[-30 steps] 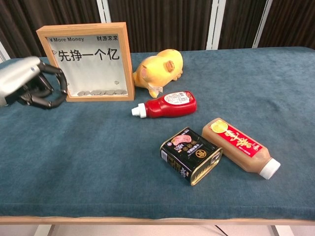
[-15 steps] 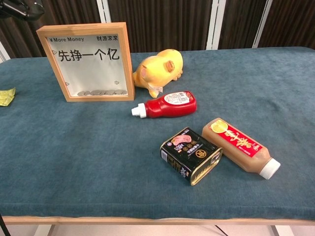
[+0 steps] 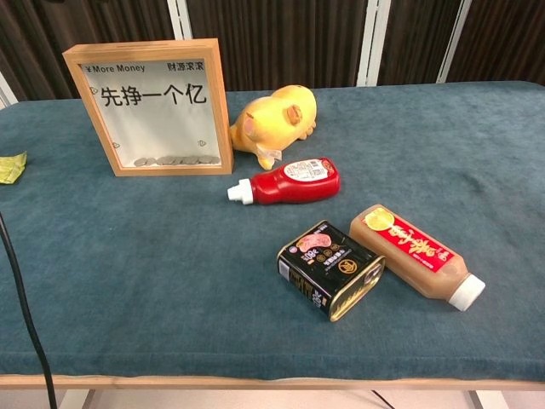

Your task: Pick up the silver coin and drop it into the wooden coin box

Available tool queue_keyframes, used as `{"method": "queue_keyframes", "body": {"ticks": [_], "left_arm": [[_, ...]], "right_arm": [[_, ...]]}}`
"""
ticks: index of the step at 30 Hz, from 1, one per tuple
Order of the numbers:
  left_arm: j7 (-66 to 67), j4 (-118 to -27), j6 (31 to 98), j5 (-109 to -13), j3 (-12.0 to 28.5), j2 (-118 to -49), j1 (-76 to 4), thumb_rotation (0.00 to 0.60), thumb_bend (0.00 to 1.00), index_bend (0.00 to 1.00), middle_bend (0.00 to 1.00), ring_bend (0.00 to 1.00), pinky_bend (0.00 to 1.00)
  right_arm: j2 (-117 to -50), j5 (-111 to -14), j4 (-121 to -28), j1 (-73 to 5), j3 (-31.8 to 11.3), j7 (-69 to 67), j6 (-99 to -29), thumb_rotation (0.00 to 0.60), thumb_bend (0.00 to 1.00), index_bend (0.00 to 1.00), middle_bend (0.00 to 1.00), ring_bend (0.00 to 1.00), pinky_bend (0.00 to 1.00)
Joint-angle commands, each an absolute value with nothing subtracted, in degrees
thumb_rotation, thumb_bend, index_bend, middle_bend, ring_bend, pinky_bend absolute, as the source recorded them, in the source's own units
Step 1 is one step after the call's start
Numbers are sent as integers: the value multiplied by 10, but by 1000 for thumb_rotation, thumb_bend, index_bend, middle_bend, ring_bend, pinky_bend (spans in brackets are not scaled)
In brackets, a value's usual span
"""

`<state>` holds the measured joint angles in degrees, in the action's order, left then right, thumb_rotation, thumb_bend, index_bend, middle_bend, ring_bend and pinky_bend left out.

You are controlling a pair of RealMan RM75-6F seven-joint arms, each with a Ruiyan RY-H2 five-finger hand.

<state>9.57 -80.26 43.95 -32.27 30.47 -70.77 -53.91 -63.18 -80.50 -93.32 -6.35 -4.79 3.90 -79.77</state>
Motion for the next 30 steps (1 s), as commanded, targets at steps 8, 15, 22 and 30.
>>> {"method": "queue_keyframes", "body": {"ticks": [8,15,22,30], "left_arm": [[109,-757,425,-281,270,-733,-574,600,640,700,1000,1000,1000],[110,-752,427,-273,258,-736,-585,600,638,701,1000,1000,1000],[114,-754,430,-270,246,-740,-593,600,636,701,1000,1000,1000],[120,-751,432,-263,234,-746,-602,600,630,701,1000,1000,1000]], "right_arm": [[-625,-802,-931,-59,-49,26,-802,600,170,0,0,0,0],[-622,-802,-931,-58,-50,18,-802,600,170,0,0,0,0],[-620,-802,-930,-57,-51,13,-804,600,170,0,0,0,0],[-619,-802,-931,-56,-51,12,-805,600,170,0,0,0,0]]}}
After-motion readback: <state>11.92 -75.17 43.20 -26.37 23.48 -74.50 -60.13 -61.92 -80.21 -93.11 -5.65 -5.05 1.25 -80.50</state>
